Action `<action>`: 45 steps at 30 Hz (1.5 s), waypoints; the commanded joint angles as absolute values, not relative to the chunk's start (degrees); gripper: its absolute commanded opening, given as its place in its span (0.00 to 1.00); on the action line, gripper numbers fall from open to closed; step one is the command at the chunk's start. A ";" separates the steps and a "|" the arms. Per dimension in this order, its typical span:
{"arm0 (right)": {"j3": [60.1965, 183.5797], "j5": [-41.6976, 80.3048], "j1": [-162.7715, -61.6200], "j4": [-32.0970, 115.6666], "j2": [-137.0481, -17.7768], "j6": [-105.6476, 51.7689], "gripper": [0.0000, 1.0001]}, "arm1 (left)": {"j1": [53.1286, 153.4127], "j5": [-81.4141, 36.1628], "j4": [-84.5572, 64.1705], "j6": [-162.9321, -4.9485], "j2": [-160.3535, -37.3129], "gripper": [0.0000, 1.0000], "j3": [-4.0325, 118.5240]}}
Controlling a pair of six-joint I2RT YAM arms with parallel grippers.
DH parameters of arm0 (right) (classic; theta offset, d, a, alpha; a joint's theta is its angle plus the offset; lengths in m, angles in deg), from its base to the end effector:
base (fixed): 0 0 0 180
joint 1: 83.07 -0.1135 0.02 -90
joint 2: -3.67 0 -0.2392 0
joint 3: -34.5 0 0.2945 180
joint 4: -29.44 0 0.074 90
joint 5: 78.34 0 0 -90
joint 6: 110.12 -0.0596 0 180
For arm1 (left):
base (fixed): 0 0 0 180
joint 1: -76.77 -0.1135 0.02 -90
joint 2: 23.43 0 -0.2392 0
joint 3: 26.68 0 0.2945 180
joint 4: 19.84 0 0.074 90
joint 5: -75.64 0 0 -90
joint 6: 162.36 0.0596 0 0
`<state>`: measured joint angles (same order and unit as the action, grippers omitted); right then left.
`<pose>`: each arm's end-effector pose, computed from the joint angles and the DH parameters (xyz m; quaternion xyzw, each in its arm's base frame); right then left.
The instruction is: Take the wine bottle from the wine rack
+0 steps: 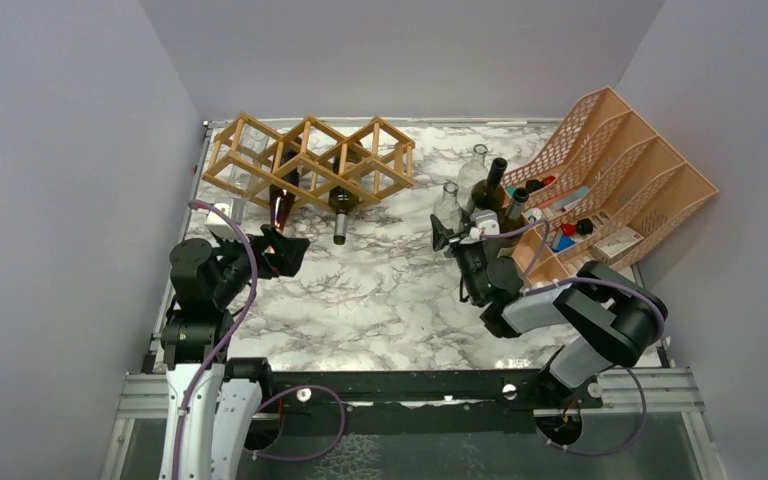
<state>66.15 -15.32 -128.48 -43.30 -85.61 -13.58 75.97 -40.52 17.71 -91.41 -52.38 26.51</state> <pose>0.2280 0.1928 0.1371 -0.0924 0.6126 0.1231 0.7752 0.2036 -0.0234 0.3208 0.0066 0.7767 -0.2711 0.5685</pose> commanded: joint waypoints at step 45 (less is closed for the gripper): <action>71.93 -12.02 -128.53 23.22 -55.38 -38.44 1.00 | 74.20 -41.74 15.99 -91.25 -54.91 0.96 25.68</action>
<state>70.77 -15.56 -128.48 10.19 -58.79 -34.58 75.01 -40.65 17.71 -91.41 -53.80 26.51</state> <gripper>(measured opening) 0.995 0.963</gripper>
